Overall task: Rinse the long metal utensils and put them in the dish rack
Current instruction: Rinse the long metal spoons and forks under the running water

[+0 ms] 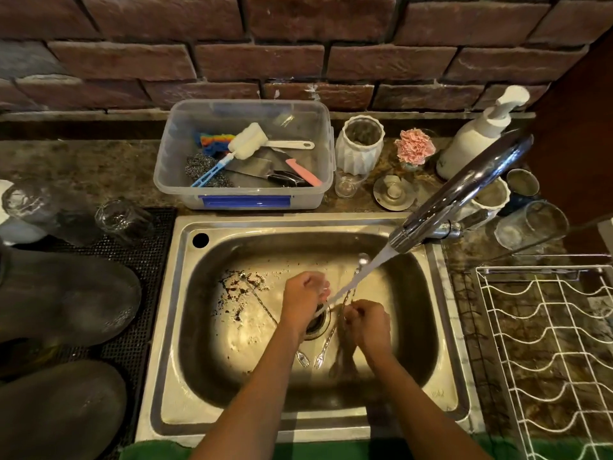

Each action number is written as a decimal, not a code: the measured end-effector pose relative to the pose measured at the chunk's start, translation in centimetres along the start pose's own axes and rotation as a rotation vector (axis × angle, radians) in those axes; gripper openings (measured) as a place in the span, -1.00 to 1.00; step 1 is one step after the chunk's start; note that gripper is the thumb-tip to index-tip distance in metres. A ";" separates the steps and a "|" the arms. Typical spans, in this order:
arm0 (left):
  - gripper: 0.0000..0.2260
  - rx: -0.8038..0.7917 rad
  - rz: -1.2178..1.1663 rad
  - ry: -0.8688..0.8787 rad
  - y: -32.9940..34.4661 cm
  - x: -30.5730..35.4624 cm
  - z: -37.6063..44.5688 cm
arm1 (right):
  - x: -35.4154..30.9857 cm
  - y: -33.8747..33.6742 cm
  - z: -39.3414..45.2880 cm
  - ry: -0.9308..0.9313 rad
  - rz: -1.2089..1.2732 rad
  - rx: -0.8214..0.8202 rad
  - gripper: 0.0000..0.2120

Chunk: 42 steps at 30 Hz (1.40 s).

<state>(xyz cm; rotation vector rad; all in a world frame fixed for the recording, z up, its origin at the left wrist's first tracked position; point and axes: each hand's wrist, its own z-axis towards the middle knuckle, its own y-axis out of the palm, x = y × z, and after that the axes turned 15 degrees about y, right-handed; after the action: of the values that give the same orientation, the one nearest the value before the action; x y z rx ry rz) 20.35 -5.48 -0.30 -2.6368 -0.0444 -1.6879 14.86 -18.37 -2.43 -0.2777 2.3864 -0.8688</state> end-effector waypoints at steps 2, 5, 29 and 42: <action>-0.80 0.117 0.051 -0.091 -1.2 -2.4 0.3 | 0.4 0.3 1.4 0.173 0.112 -0.039 -0.82; -0.81 0.244 0.358 -0.137 -4.1 -6.0 0.3 | 1.0 0.9 3.2 0.294 0.136 -0.086 -0.88; -0.83 0.449 0.393 -0.239 -8.0 -6.0 0.0 | 0.3 -1.5 -3.0 0.239 0.294 -0.655 -0.83; -0.90 0.280 -0.204 -0.175 0.9 1.7 -9.2 | 0.2 -4.2 -10.2 0.438 1.260 -0.709 -0.78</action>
<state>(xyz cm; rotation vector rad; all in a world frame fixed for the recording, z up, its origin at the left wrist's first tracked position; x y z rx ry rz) 12.79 -6.55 5.13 -2.6263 -0.5269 -1.3705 8.73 -16.35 6.49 1.1475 2.4586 0.5502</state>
